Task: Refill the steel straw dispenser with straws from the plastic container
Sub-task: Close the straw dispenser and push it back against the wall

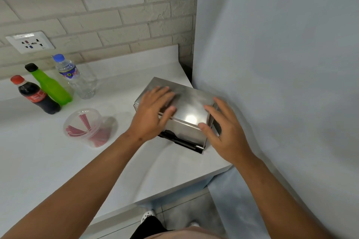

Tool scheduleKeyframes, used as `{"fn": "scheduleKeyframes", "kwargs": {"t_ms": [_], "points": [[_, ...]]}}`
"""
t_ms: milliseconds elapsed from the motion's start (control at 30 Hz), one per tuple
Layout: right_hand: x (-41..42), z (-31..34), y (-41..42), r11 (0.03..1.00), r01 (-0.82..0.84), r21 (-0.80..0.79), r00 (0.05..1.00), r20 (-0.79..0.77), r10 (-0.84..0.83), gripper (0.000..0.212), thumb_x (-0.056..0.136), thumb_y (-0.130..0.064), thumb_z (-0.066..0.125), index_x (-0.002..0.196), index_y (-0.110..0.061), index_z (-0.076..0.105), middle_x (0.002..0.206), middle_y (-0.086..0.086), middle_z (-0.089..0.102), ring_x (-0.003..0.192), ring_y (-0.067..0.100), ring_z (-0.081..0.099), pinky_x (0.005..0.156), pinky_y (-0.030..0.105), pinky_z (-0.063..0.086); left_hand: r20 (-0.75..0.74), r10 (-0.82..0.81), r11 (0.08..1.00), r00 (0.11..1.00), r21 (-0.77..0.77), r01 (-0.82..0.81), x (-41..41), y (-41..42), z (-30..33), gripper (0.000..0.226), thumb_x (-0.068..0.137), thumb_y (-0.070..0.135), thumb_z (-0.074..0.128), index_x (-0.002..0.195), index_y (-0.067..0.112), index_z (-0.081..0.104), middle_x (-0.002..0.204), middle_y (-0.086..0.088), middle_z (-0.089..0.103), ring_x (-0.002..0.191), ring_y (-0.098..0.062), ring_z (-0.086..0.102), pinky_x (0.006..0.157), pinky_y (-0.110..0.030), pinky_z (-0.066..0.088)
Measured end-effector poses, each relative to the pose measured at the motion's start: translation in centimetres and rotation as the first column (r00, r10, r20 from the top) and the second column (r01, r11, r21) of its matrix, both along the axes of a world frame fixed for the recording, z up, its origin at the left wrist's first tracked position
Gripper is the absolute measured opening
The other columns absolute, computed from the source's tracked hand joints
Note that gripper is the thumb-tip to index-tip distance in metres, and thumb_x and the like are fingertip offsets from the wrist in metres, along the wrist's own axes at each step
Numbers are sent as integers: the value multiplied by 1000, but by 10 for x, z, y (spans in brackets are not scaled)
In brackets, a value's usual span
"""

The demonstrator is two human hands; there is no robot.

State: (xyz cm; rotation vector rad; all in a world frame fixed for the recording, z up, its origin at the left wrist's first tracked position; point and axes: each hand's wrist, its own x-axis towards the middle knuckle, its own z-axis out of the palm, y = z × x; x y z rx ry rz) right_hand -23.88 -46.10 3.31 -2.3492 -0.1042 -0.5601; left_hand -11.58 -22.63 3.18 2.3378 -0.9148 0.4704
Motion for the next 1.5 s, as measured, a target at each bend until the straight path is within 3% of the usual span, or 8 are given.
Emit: {"fn": "scheduleKeyframes", "kwargs": {"t_ms": [167, 267, 367, 667, 833, 1133, 1300, 1500], "points": [[29, 17, 11, 990, 30, -134, 960, -271, -66, 64, 105, -56, 42, 161, -26, 33, 174, 1, 19, 162, 27, 7, 128, 48, 19, -299, 249, 940, 921, -156, -304, 16, 27, -6, 48, 106, 31, 52, 150, 11, 54, 156, -11, 53, 143, -23, 49, 118, -34, 36], [35, 17, 23, 970, 16, -244, 940, -327, -98, 65, 106, -55, 37, 162, -24, 30, 174, 2, 18, 162, 30, 4, 127, 51, 19, -486, 174, 903, 857, -268, -335, 12, 27, -10, 52, 108, 36, 48, 155, 15, 48, 139, 24, 58, 115, 21, 54, 102, -6, 38], [38, 22, 24, 933, -1, -360, 923, -359, -137, 65, 106, -55, 36, 162, -21, 31, 173, 5, 22, 160, 36, 10, 126, 53, 19, -545, 171, 875, 821, -299, -381, 16, 29, -15, 46, 110, 31, 47, 153, 19, 52, 101, 56, 57, 99, 35, 50, 86, 7, 33], [89, 39, 64, 865, -223, -450, 897, -442, 1, 60, 109, -49, 29, 162, -23, 23, 175, 5, 13, 160, 40, 6, 126, 52, 6, -642, 33, 831, 766, -408, -378, 27, 44, -14, 37, 112, 22, 46, 145, 15, 61, 109, 39, 70, 114, 24, 57, 100, -4, 40], [131, 43, 94, 851, -321, -416, 882, -458, 108, 58, 111, -44, 27, 163, -18, 22, 174, 5, 17, 158, 37, 14, 126, 50, 15, -717, -126, 784, 686, -496, -374, 32, 52, -13, 33, 112, 22, 46, 141, 26, 62, 145, -6, 66, 140, -20, 57, 123, -42, 38], [138, 37, 101, 825, -299, -479, 900, -429, 78, 57, 111, -42, 25, 163, -16, 24, 174, 4, 19, 158, 34, 18, 125, 49, 19, -739, -164, 784, 653, -499, -368, 37, 58, -15, 31, 112, 26, 47, 138, 31, 63, 145, -1, 66, 139, -15, 57, 123, -46, 38], [115, 52, 93, 922, -251, -293, 922, -364, 135, 55, 107, -33, 49, 157, -11, 41, 166, 9, 39, 154, 32, 31, 124, 41, 21, -722, -153, 788, 674, -501, -358, 32, 59, -17, 36, 112, 27, 48, 141, 17, 65, 146, -1, 65, 140, -14, 56, 122, -46, 39], [52, 44, 60, 926, 30, -376, 886, -418, -199, 67, 100, -51, 55, 157, -20, 38, 172, 12, 21, 157, 44, 13, 124, 53, 16, -709, -106, 782, 698, -492, -381, 25, 60, -15, 37, 112, 25, 49, 143, 13, 64, 145, 7, 63, 139, -6, 55, 122, -39, 39]]}}
